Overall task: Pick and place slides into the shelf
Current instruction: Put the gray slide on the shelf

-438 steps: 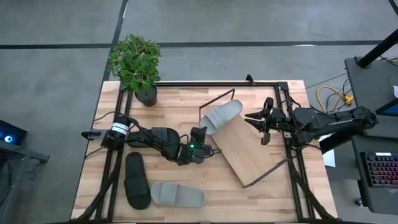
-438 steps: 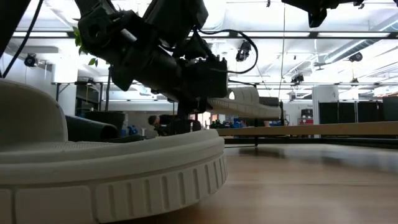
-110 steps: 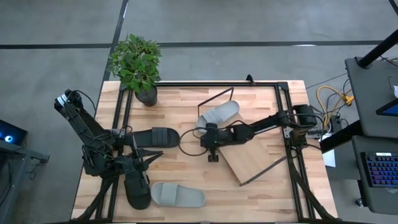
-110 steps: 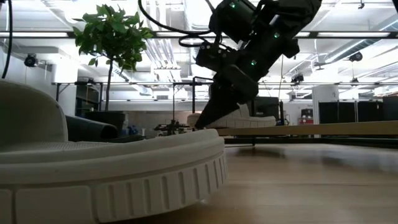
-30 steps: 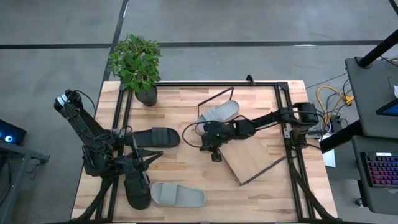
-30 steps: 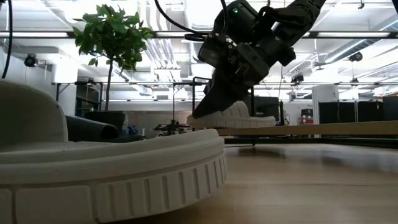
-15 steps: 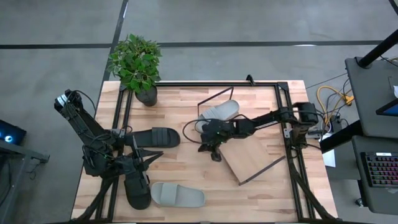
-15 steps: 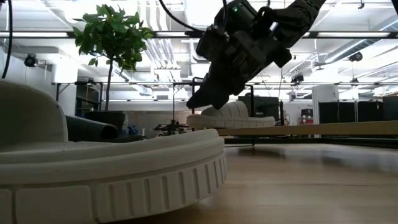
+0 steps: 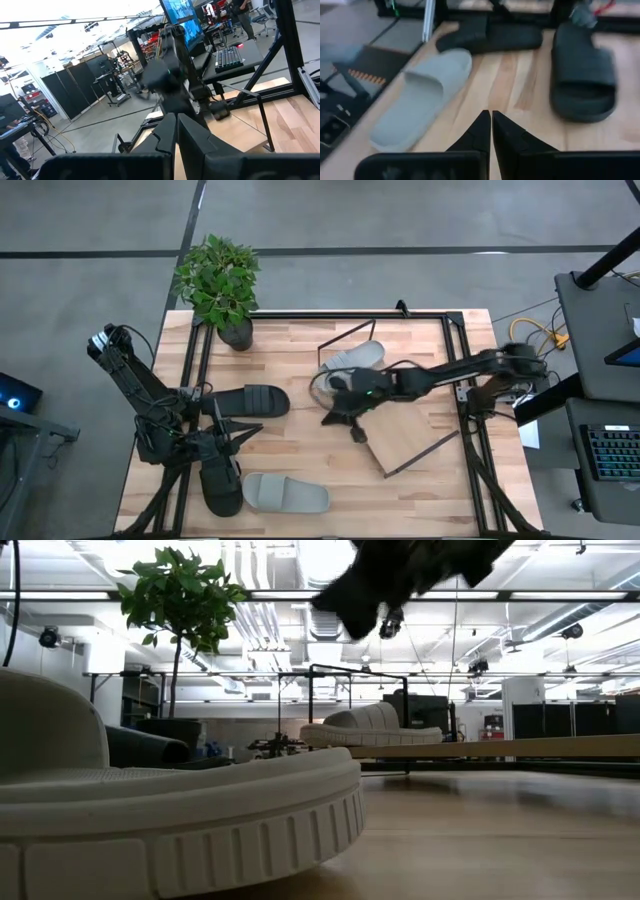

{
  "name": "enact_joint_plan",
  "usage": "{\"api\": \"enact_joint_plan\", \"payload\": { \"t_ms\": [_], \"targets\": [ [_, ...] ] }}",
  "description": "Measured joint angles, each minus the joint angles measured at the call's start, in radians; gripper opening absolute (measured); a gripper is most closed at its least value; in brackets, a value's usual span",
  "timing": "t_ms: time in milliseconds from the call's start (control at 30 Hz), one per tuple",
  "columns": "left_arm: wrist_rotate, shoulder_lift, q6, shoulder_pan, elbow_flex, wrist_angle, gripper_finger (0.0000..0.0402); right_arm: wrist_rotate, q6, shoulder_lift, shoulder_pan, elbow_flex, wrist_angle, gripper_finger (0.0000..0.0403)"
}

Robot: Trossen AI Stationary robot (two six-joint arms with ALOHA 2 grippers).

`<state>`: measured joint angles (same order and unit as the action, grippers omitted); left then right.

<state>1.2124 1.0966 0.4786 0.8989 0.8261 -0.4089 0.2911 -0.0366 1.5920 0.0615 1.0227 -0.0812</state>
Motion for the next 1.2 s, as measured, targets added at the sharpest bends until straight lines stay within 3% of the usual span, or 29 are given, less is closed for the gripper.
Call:
{"api": "enact_joint_plan", "payload": {
  "t_ms": [300,433,633,767,1200],
  "targets": [
    [-0.001,0.000,-0.002,0.001,-0.017,-0.002,0.0003,-0.099,-0.027,-0.404,0.054,-0.221,0.017,0.0008],
    [0.000,0.000,-0.002,0.001,-0.037,-0.001,0.0003,-0.207,-0.041,-0.564,0.097,-0.399,-0.072,0.0008],
    [-0.001,0.000,-0.003,-0.002,-0.042,-0.002,0.0003,-0.217,-0.043,-0.725,0.104,-0.568,-0.266,0.0008],
    [-0.001,0.000,-0.001,-0.003,-0.042,-0.003,0.0003,-0.217,-0.035,-0.768,0.104,-0.580,-0.267,0.0008],
    [-0.006,0.017,0.005,-0.003,-0.042,-0.001,0.0003,-0.214,-0.028,-0.740,0.104,-0.570,-0.266,0.0008]
  ]
}}
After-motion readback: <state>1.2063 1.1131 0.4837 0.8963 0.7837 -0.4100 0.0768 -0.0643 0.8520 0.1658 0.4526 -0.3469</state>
